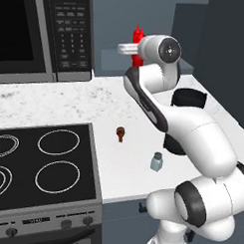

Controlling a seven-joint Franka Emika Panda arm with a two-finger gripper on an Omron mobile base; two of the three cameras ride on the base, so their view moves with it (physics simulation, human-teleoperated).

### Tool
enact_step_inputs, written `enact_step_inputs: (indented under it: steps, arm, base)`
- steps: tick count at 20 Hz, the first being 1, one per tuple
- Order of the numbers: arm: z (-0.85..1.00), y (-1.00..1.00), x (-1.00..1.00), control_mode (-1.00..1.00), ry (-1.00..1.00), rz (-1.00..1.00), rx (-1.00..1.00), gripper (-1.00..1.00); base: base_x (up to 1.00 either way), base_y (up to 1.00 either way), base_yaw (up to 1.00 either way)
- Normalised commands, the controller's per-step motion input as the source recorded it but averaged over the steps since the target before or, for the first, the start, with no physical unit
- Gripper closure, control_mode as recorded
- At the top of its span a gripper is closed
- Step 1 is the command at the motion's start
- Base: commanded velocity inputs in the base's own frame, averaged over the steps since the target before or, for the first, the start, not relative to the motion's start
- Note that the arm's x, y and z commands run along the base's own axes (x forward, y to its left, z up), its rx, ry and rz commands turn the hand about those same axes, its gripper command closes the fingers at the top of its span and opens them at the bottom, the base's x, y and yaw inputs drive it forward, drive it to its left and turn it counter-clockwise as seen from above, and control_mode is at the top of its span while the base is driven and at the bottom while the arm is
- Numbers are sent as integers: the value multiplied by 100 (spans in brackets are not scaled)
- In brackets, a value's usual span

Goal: Put the shaker and condiment bottle from the counter next to their counterparts in the cabinet.

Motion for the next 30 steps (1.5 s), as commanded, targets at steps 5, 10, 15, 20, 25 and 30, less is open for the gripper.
enact_step_inputs:
  steps: [5, 10, 15, 20, 25, 30]
  arm:
    - [-16, 0, 25, -100, 0, 0, 0, 100]
    - [-14, 0, 36, -100, 0, 0, 0, 100]
    - [-6, 0, 41, -100, 3, 0, 0, 100]
    - [-6, 0, 45, -100, 9, 0, 0, 100]
    - [-14, 0, 41, -100, 5, 0, 0, 100]
    - [-36, 1, 32, -100, 1, 0, 0, -100]
  base:
    - [0, 0, 0]
    - [0, 0, 0]
    - [0, 0, 0]
    - [0, 0, 0]
    - [0, 0, 0]
    - [0, 0, 0]
